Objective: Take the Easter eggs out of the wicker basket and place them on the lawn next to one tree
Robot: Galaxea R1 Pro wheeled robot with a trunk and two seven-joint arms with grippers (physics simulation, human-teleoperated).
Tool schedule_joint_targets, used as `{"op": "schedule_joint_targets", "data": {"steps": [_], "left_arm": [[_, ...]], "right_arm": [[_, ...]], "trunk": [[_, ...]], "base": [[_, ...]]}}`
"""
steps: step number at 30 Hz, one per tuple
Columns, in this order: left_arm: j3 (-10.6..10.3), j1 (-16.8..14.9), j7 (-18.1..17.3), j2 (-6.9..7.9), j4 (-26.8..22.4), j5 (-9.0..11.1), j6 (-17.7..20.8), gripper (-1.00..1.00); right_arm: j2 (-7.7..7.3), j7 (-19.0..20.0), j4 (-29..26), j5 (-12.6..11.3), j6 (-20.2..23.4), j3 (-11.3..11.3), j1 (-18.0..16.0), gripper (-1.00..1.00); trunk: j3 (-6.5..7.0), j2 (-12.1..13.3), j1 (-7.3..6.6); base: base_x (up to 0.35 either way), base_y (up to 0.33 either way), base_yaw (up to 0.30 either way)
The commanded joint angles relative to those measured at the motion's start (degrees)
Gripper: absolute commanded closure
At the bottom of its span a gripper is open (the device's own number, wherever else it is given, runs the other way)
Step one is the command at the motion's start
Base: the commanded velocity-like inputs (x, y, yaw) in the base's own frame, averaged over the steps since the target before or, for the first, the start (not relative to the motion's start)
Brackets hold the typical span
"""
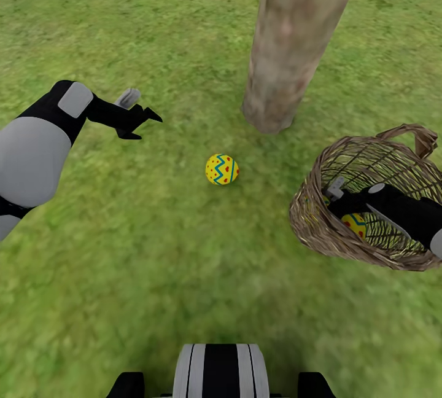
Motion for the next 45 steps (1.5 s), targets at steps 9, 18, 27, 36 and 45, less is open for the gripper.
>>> {"op": "schedule_joint_targets", "data": {"steps": [9,18,27,36,45], "left_arm": [[0.2,0.0,-0.3,0.09,0.0,-0.3,0.3,-1.00],[0.2,0.0,-0.3,0.09,0.0,-0.3,0.2,-1.00],[0.2,0.0,-0.3,0.09,0.0,-0.3,0.2,-1.00],[0.2,0.0,-0.3,0.09,0.0,-0.3,0.3,-1.00],[0.2,0.0,-0.3,0.09,0.0,-0.3,0.3,-1.00]], "right_arm": [[-0.11,-1.4,0.0,-0.5,0.2,0.4,-0.1,-1.00],[-0.11,-1.1,0.0,-0.4,0.3,0.5,-0.1,-1.00],[-0.11,-0.8,0.1,-0.5,0.3,0.8,-0.1,-1.00],[-0.11,-0.6,1.2,-0.4,0.2,0.8,-0.1,-1.00],[-0.11,-0.6,1.3,-0.4,0.2,0.7,-0.1,1.00]], "trunk": [[-0.48,0.0,0.04],[-0.48,0.0,0.04],[-0.48,0.0,0.04],[-1.15,-0.1,0.12],[-1.15,-0.1,0.12]], "base": [[0.000,0.000,0.000],[0.000,0.000,0.000],[0.000,0.000,0.000],[0.000,0.000,0.000],[0.000,0.000,0.000]]}}
